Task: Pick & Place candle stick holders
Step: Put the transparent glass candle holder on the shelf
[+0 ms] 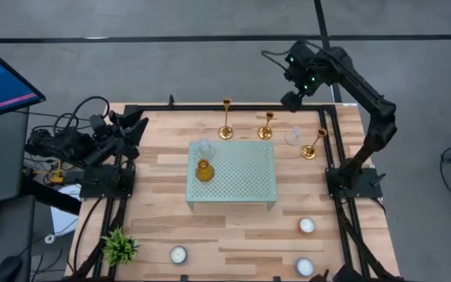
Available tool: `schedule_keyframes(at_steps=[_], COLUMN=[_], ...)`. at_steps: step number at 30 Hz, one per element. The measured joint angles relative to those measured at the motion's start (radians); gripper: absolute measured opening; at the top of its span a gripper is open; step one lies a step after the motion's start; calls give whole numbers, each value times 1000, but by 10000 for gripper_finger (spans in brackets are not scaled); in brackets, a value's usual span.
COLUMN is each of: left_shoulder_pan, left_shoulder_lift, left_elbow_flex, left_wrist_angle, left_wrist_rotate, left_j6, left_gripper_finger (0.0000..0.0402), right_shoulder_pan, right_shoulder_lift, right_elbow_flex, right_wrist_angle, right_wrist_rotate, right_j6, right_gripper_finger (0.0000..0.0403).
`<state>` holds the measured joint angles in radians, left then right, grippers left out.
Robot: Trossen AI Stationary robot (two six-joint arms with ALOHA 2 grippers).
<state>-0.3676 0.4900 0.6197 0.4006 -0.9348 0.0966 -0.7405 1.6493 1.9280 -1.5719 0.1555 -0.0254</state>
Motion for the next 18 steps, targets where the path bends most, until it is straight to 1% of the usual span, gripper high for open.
schedule_keyframes(at_steps=[2, 6, 9, 13, 16, 18], left_shoulder_pan=[0, 0, 0, 0, 0, 0], left_shoulder_lift=[0, 0, 0, 1, 1, 1], left_elbow_flex=[0, 0, 0, 0, 0, 0], left_wrist_angle=[0, 0, 0, 0, 0, 0], left_wrist_rotate=[0, 0, 0, 0, 0, 0], left_j6=[0, 0, -6, -26, -28, -37], left_gripper_finger=[240, 240, 240, 240, 240, 240], right_shoulder_pan=[-8, -8, -7, -1, -2, -2], right_shoulder_lift=[-16, -26, -25, -34, -70, -86], right_elbow_flex=[-88, -236, -328, -429, -496, -538], right_wrist_angle=[0, -1, 7, 89, 187, 222], right_wrist_rotate=[-8, -82, -80, -80, -81, -81], right_j6=[0, -5, -27, -37, -63, -74], right_gripper_finger=[328, 336, 344, 350, 352, 353])
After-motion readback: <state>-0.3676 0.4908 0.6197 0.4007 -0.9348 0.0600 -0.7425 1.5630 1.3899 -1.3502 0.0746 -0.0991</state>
